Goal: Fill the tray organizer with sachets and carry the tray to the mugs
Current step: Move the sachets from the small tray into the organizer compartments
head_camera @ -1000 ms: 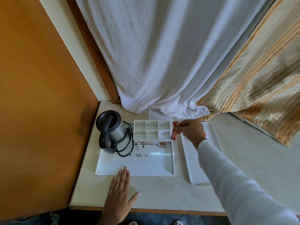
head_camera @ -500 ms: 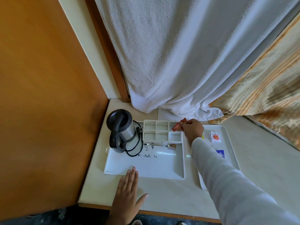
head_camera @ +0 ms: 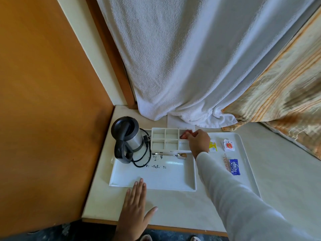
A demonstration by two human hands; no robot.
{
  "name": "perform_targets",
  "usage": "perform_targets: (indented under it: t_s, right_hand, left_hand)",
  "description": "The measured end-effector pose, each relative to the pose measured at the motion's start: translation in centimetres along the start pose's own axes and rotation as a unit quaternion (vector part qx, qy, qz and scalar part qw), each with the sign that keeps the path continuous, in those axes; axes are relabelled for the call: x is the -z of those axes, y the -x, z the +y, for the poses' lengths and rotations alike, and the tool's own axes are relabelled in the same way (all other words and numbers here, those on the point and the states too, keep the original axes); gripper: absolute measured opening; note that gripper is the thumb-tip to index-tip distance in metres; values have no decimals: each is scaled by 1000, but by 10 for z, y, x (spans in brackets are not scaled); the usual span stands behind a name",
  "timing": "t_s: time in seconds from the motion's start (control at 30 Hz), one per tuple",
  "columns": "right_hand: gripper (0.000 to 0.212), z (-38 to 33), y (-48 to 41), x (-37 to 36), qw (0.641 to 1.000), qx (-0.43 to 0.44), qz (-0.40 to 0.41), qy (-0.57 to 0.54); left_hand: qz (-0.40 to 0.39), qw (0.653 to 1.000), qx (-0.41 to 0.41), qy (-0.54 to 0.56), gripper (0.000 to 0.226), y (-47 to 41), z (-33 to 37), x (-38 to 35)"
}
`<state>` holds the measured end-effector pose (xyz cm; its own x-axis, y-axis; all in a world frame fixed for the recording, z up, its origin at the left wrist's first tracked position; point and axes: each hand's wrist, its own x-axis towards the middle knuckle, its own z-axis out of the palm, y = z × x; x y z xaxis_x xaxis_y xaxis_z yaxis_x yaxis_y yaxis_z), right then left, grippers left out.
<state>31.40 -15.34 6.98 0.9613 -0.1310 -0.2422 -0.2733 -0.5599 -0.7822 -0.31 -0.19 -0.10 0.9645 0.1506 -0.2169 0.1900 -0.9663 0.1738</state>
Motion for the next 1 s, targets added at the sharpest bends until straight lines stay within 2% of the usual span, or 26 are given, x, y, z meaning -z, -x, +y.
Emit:
perform_targets:
  t_s: [0.07,0.13,0.2,0.27,0.33,0.43,0.53,0.77,0.9,1.0]
  right_hand:
    - [49,0,2,4,1000,10,3,0]
    - [55,5,-5,16,1000,-6,20,-17]
    - [46,18,-21,39,999,-13,44,-6]
    - [33,40,-42,70,994,-15,86,66]
    - [36,60,-59,99,982,-52,108,142]
    - [50,80,-73,124,972,-107,47,204]
    - [45,83,-77,130,970,-120,-7,211]
    - [47,71,-79,122,967,-114,-49,222]
    - [40,71,-75,117,970,-91,-67,213]
    - [45,71,-75,116,964,-105,-92,228]
  left_hand:
    - [1,1000,0,0,95,0,-1,-2]
    - [4,1000,-3,3,96,1,-3,-4]
    - [7,1000,-7,6,95,1,-4,-5]
    - [9,1000,-9,7,95,0,-4,-6]
    - [12,1000,-8,10,95,0,-3,-8]
    - [15,1000,-4,10,95,0,-3,-10]
    - [14,1000,-5,5,96,0,-3,-10]
    - [-6,1000,3,-6,98,-1,-3,-8]
    - [-11,1000,9,-4,99,0,-2,-8]
    - [-13,1000,10,-4,98,-1,0,-7]
